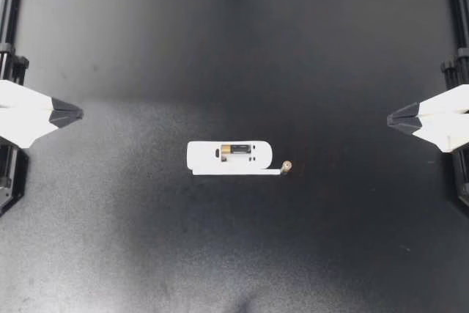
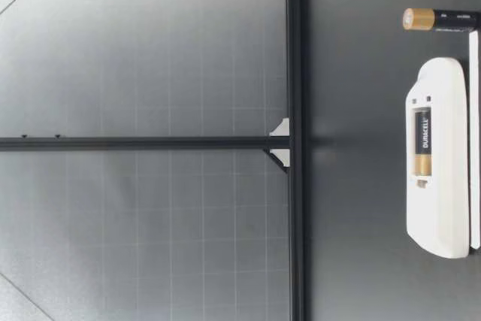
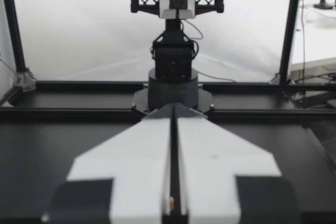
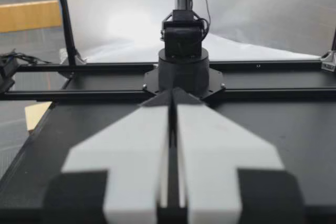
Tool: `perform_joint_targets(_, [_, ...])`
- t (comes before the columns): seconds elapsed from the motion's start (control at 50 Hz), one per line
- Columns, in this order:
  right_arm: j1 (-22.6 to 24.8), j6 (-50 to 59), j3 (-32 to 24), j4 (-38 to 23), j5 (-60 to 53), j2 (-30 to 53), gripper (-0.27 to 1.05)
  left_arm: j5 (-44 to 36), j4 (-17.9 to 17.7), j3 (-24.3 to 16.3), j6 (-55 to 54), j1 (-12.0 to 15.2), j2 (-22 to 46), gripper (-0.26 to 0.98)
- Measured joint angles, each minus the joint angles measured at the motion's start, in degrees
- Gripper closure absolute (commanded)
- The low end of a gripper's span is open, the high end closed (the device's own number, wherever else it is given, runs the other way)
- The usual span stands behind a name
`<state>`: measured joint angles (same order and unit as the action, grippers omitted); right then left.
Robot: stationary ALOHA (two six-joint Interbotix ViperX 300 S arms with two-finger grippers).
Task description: Place the battery into the slot of the remote controller.
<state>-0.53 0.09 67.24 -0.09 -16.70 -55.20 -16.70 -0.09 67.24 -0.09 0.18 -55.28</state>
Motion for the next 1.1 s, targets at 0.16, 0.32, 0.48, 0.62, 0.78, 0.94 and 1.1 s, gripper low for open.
perform_joint_targets(0.16, [0.0, 0.0, 0.0, 0.0, -1.49, 0.35, 0.95, -2.46, 0.0, 0.0, 0.0, 0.53, 0.09, 0.87])
perform_joint_targets(0.32, [0.0, 0.18, -1.14, -0.09, -3.6, 3.78, 0.95, -5.19, -0.09, 1.23, 0.18, 0.7, 0.09, 0.87])
perform_joint_targets(0.48, [0.0, 0.62, -4.92, 0.0, -0.26, 11.16, 0.95, -7.47, 0.0, 2.46, 0.26, 0.7, 0.26, 0.87])
perform_joint_targets(0.62, [0.0, 0.62, -9.14, -0.09, 7.29, 18.37, 0.95, -7.73, 0.0, 2.99, 0.26, 0.7, 0.62, 0.87])
perform_joint_targets(0.78, [-0.09, 0.62, -15.29, -0.09, 20.48, 25.75, 0.95, -7.82, 0.0, 3.08, 0.26, 0.7, 1.85, 0.87])
perform_joint_targets(0.94, [-0.44, 0.7, -20.65, -0.09, 32.7, 32.17, 0.95, -7.82, 0.0, 3.08, 0.26, 0.7, 3.08, 0.87])
perform_joint_targets(1.1, [-1.23, 1.67, -24.52, -0.09, 40.25, 38.58, 0.9, -8.09, 0.0, 3.08, 0.26, 0.7, 3.52, 0.87])
